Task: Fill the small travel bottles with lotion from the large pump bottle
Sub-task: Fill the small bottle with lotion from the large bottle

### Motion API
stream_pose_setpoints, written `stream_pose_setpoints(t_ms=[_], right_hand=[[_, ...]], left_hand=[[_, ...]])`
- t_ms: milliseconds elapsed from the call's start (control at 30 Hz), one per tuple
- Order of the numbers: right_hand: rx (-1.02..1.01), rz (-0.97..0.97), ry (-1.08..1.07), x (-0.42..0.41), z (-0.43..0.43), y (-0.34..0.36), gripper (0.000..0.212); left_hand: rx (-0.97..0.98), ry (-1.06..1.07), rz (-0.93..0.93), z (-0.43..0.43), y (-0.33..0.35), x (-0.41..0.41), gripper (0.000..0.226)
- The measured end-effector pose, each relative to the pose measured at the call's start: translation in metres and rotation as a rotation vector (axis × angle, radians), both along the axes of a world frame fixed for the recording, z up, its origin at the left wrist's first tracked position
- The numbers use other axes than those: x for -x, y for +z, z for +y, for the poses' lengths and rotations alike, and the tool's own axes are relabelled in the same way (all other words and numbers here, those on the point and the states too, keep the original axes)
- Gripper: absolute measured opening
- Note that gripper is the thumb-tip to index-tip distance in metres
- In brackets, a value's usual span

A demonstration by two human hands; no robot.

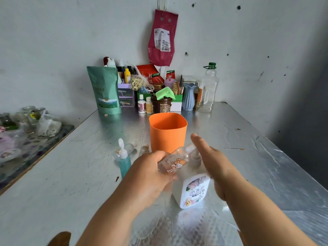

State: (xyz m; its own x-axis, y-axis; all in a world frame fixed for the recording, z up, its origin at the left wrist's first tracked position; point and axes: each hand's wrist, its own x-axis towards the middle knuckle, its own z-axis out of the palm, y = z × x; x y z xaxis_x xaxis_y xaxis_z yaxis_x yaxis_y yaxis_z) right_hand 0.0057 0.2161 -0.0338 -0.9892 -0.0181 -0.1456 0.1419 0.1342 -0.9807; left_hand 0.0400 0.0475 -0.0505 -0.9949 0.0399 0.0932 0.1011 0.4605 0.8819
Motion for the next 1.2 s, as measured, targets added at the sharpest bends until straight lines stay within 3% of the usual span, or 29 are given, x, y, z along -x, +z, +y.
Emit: stream_pose_setpoints(t_ms=[533, 667, 833, 1200], right_hand=[[0.001, 0.056, -0.111, 0.003, -0.004, -0.016, 0.056], [0.005, -0.002, -0.051, 0.001, 0.001, -0.006, 0.056], [0.006, -0.055, 0.005, 0.003, 0.002, -0.003, 0.069], [-0.016, -0.007, -0.034, 0.001, 0.001, -0.002, 0.063]], left_hand=[[0.045, 0.02, -0.012, 0.0, -0.007, 0.006, 0.033], [0.058, 0.019, -0.014, 0.001, -0.003, 0.003, 0.032], [0.067, 0.022, -0.002, 0.002, 0.003, -0.001, 0.03], [0.074, 0.021, 0.004, 0.003, 0.003, 0.0, 0.03]])
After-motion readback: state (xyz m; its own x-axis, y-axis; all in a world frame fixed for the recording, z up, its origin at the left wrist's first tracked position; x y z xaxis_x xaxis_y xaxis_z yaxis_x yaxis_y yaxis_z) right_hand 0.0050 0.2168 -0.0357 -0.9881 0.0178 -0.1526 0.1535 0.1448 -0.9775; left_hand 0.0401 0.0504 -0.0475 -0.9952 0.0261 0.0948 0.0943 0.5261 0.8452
